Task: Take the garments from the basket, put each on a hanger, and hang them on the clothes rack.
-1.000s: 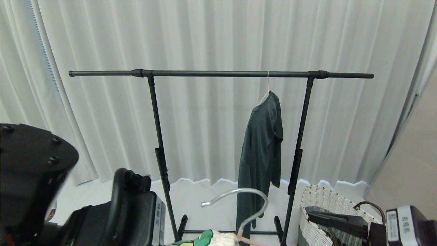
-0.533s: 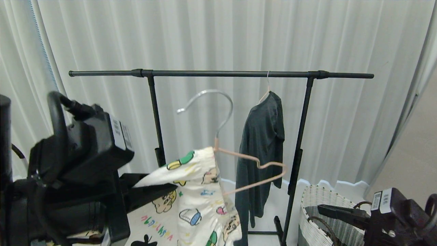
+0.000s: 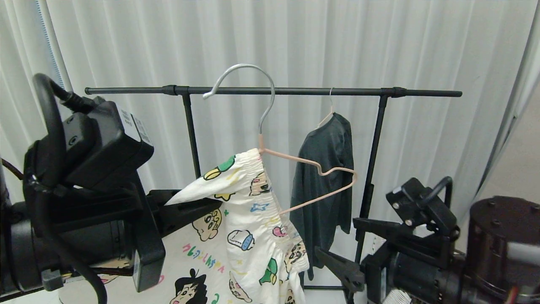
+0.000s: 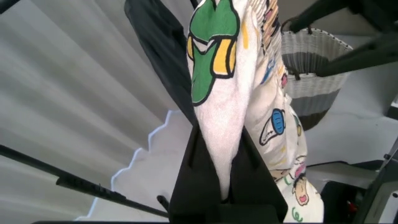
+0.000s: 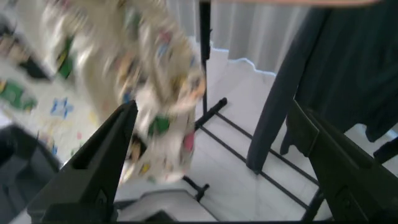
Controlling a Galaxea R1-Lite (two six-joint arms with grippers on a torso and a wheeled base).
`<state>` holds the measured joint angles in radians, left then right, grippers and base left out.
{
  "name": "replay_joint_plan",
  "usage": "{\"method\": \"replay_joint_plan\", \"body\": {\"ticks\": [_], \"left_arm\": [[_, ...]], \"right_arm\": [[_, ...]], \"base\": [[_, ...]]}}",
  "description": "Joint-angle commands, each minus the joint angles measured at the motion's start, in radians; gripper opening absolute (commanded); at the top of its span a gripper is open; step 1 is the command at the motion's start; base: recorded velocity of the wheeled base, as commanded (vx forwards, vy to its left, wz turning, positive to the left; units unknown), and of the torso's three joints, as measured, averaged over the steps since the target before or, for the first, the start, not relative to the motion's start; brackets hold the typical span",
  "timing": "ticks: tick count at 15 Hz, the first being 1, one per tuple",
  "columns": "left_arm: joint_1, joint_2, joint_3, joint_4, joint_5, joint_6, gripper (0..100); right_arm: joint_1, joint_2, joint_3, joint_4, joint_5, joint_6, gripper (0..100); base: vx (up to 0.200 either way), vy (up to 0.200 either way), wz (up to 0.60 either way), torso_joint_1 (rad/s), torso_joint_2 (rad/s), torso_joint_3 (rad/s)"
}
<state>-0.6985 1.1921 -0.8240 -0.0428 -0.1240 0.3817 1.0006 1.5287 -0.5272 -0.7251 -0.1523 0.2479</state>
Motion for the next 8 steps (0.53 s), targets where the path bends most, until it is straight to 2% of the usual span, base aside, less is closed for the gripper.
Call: {"method": "replay_joint_plan", "body": {"ticks": [1,8], "left_arm": [[-0.001,0.001,-0.003,-0.002,0.0,0.0,0],[-0.001,0.003,-0.026,-0.002,-0.002,-0.001,0]], "right_arm": [[-0.02,0.13,-0.088,0.0,0.0,0.005,100],[0.035,0.183,-0.097,0.0,0.0,0.013,100]], "base": [[0.0,0.0,0.0,0.0,0.0,0.0],[0.0,0.0,0.0,0.0,0.0,0.0]]}}
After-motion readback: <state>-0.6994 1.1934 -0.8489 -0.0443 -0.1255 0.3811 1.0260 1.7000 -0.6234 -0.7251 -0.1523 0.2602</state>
